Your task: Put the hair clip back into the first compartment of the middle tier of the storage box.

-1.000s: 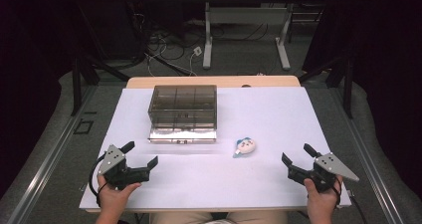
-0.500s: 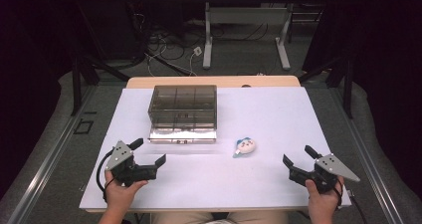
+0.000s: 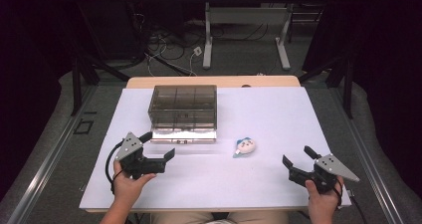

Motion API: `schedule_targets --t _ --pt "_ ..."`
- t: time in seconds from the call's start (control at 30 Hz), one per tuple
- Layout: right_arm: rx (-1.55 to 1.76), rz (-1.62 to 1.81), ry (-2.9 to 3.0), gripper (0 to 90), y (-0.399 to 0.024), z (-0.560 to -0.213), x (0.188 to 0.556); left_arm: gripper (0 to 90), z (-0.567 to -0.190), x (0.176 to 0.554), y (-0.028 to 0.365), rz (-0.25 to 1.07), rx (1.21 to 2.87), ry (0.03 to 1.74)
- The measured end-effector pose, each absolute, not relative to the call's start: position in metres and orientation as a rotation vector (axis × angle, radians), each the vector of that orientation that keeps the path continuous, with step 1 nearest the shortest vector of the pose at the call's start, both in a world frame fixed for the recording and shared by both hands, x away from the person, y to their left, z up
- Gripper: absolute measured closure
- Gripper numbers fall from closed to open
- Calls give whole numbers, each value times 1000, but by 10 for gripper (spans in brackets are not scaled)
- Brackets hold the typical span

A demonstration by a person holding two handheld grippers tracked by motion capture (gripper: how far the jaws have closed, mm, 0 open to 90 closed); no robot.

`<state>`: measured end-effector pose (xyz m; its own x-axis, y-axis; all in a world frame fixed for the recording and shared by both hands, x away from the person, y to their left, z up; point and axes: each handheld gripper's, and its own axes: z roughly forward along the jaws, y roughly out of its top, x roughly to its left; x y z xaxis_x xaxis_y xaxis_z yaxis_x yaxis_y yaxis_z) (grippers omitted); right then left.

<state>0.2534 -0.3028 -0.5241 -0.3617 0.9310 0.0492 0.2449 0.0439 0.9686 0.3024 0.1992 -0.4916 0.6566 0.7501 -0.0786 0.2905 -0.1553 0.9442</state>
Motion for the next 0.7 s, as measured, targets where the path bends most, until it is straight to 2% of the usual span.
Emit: schedule_targets --t 0.7 --pt "1217 1358 1677 153 -306 -526 254 12 -477 323 170 474 1775 784"
